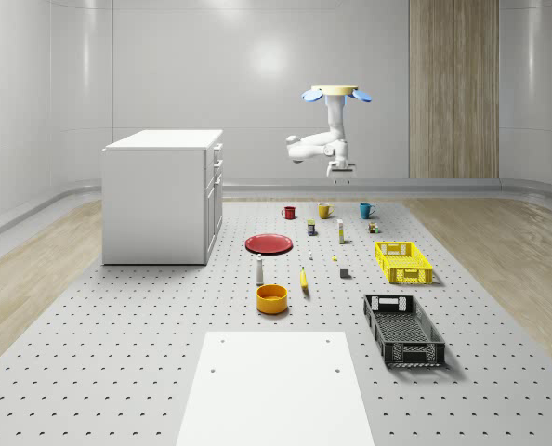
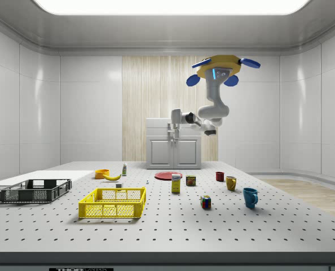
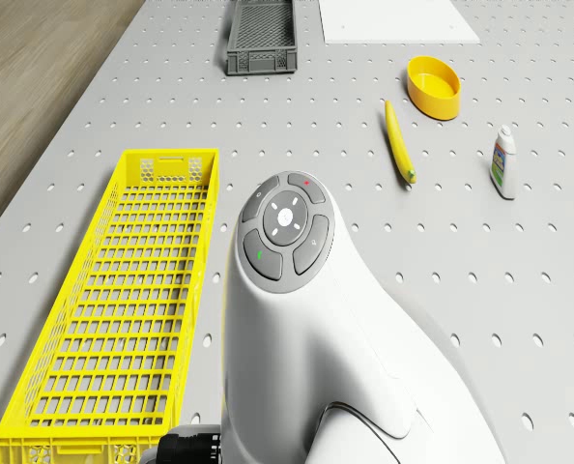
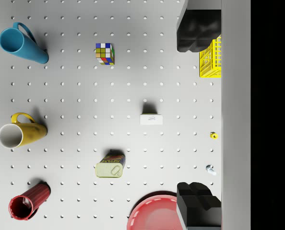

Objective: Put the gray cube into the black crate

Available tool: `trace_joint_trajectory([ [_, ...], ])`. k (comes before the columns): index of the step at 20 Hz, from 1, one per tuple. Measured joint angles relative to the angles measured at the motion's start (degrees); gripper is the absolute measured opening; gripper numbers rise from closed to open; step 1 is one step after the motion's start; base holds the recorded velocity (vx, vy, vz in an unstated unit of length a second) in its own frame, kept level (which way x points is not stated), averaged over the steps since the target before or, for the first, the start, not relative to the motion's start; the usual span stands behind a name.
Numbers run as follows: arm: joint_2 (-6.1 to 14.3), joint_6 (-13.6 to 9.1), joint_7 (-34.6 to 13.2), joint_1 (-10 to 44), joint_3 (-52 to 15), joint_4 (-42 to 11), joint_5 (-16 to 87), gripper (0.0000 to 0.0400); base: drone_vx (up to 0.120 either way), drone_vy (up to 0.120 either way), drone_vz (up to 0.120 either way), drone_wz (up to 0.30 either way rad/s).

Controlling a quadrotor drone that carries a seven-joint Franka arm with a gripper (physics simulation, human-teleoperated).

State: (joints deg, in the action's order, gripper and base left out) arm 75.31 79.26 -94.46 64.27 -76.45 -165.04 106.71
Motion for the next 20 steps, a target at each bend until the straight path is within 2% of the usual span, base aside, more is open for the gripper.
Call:
trace_joint_trajectory([
  [20,3.75,3.49,-0.86,0.96,-0.79,0.21,-1.69,0.04,0.12,0.0,0.0,0.0],
])
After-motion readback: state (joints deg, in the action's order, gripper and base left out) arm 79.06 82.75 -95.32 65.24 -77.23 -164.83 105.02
